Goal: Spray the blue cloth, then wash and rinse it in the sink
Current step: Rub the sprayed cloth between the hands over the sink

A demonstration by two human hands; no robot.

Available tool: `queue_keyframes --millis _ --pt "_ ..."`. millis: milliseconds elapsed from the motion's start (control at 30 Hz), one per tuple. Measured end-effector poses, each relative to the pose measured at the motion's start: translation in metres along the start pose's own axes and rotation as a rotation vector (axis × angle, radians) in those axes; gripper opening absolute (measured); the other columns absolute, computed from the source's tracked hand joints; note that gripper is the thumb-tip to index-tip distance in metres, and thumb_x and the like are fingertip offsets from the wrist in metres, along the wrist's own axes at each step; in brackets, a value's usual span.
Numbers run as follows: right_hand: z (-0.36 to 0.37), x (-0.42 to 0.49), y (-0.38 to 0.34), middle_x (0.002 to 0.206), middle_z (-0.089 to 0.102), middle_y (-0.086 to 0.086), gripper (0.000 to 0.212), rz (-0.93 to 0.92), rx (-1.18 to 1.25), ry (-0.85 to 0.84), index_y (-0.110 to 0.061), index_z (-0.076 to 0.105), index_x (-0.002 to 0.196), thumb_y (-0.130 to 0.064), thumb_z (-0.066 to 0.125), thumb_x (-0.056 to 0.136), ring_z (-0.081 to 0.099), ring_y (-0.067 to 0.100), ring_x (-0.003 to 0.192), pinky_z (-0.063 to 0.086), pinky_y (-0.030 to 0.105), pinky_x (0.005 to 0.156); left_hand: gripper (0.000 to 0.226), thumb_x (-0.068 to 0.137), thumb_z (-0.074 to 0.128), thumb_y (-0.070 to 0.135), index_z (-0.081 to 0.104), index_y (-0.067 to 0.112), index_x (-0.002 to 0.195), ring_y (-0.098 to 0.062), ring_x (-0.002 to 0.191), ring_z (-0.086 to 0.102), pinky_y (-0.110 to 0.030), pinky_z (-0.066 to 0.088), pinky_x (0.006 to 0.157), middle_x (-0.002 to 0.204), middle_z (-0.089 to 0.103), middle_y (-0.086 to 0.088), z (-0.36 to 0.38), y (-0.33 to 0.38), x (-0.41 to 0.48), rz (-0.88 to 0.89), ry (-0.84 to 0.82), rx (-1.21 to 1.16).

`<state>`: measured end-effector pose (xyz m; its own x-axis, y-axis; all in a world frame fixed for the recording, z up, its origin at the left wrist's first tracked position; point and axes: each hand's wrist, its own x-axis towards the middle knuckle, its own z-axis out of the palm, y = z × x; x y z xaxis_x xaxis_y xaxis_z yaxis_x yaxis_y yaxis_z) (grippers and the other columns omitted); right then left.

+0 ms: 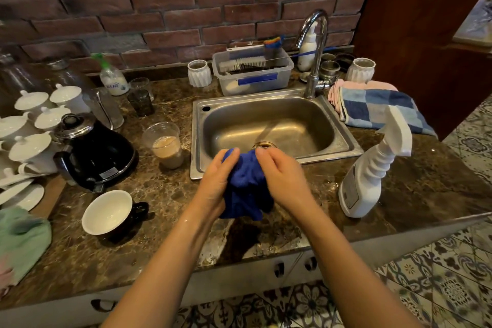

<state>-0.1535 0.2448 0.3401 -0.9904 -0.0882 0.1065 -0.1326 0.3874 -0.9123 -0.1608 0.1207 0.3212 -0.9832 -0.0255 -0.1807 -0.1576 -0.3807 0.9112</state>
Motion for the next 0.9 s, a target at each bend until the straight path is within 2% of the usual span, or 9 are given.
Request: queue_keyframes --millis 67,133,233,333,467,667,733,800,900 --pt "0.013 0.010 -0.005 0.058 0.047 -0.002 0.044 -0.055 -0.112 0.131 -0.025 0.036 0.055 -0.036 0.035 0.097 0.048 0.017 0.058 0.036 0.029 0.058 0.030 0.096 0.042 0.029 0.062 0.012 0.082 -0.008 0.063 0.066 -0.017 0.053 0.058 0.065 0.070 0.001 0.016 -0.005 -0.004 0.001 0.053 0.017" --pt "0.021 0.019 -0.002 0.065 0.056 0.011 0.046 0.005 -0.172 0.225 -0.023 0.036 0.055 -0.039 0.028 0.098 0.059 0.031 0.069 0.044 0.038 0.064 0.037 0.097 0.040 0.034 0.065 0.013 0.079 -0.006 0.059 0.066 -0.018 0.052 0.056 0.060 0.070 0.003 0.028 -0.012 -0.008 -0.004 0.147 0.048" --pt "0.034 0.009 -0.002 0.076 0.066 0.018 0.051 -0.025 -0.338 0.210 -0.017 0.052 0.067 -0.043 0.019 0.097 0.064 0.034 0.076 0.047 0.039 0.067 0.039 0.095 0.043 0.038 0.059 0.015 0.068 -0.011 0.057 0.056 -0.024 0.045 0.056 0.057 0.059 0.001 0.025 -0.014 -0.006 -0.017 0.275 0.008" --pt "0.038 -0.002 -0.007 0.078 0.068 0.019 0.061 -0.165 -0.407 0.220 -0.007 0.061 0.083 -0.044 0.013 0.093 0.064 0.036 0.075 0.045 0.038 0.063 0.038 0.096 0.043 0.035 0.057 0.016 0.067 -0.010 0.057 0.052 -0.024 0.043 0.057 0.058 0.055 0.001 0.024 -0.011 -0.004 -0.017 0.245 0.014" --pt "0.021 0.036 0.004 0.076 0.065 0.025 0.058 0.072 -0.228 0.249 -0.004 0.056 0.068 -0.035 0.018 0.098 0.062 0.040 0.076 0.045 0.041 0.067 0.039 0.096 0.043 0.032 0.060 0.013 0.068 -0.015 0.060 0.058 -0.027 0.047 0.061 0.062 0.061 -0.005 0.038 -0.012 -0.008 -0.011 0.232 0.082" --pt "0.036 0.003 -0.012 0.079 0.068 0.019 0.053 -0.093 -0.425 0.238 -0.005 0.060 0.085 -0.034 0.018 0.099 0.065 0.035 0.076 0.043 0.037 0.063 0.040 0.097 0.043 0.031 0.054 0.017 0.061 -0.006 0.049 0.050 -0.023 0.040 0.053 0.047 0.053 0.007 0.029 -0.002 0.003 -0.010 0.180 0.063" --pt "0.031 0.020 -0.006 0.079 0.066 0.022 0.053 -0.008 -0.374 0.221 -0.005 0.058 0.082 -0.033 0.017 0.098 0.064 0.039 0.078 0.045 0.042 0.065 0.040 0.097 0.043 0.032 0.058 0.016 0.063 -0.010 0.053 0.053 -0.024 0.043 0.054 0.051 0.056 0.003 0.033 -0.006 0.000 -0.032 0.174 0.067" --pt "0.019 0.041 0.001 0.080 0.065 0.025 0.054 0.127 -0.255 0.245 -0.004 0.059 0.075 -0.031 0.020 0.100 0.063 0.041 0.082 0.047 0.046 0.073 0.038 0.096 0.043 0.033 0.062 0.015 0.068 -0.014 0.062 0.059 -0.030 0.048 0.066 0.060 0.062 -0.002 0.040 -0.009 -0.004 -0.037 0.172 0.095" --pt "0.021 0.034 -0.003 0.080 0.066 0.026 0.057 0.109 -0.256 0.284 0.000 0.061 0.075 -0.033 0.021 0.100 0.063 0.040 0.080 0.051 0.046 0.073 0.039 0.096 0.044 0.032 0.059 0.013 0.066 -0.013 0.060 0.057 -0.030 0.046 0.064 0.058 0.061 -0.001 0.039 -0.002 0.000 -0.014 0.193 0.104"
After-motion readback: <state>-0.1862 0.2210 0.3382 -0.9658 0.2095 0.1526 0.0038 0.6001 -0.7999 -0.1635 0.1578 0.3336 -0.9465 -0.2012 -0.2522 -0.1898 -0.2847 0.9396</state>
